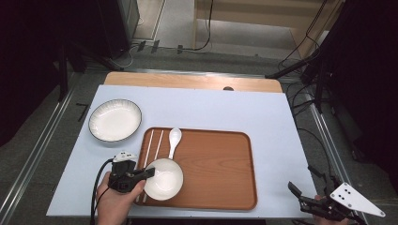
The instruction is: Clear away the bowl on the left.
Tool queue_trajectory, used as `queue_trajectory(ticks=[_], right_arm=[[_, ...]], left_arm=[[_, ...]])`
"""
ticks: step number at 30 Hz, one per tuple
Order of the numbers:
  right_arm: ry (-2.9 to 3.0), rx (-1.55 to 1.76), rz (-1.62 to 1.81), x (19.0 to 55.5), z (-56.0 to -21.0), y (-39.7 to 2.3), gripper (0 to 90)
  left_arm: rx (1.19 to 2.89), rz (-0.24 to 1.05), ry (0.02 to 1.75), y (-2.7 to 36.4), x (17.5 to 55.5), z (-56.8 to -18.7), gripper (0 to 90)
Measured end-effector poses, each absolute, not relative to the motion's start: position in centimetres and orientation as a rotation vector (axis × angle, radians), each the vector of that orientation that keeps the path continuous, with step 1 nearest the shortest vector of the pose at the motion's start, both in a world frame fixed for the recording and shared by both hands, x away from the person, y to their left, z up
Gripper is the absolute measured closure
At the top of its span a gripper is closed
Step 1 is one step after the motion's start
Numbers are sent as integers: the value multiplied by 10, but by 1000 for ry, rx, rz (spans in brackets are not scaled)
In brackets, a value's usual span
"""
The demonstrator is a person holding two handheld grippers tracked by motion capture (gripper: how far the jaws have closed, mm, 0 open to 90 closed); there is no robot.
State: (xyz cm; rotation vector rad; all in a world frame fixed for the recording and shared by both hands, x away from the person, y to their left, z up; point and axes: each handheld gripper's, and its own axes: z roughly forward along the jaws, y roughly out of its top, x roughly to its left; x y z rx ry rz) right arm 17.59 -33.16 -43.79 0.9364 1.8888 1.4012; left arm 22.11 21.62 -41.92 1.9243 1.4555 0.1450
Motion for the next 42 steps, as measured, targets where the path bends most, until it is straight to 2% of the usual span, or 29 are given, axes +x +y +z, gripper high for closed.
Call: queue_trajectory(ticks=[30, 35, 42], right_arm=[[1897, 930, 1395, 176, -438, -330, 132], [1901, 927, 1392, 177, -439, -329, 132], [1903, 928, 1392, 177, -439, -329, 132]], left_arm=[[1964, 86, 1456, 210, 225, -434, 822], [1945, 76, 1441, 209, 228, -433, 770], [1911, 71, 1381, 214, 227, -428, 623]])
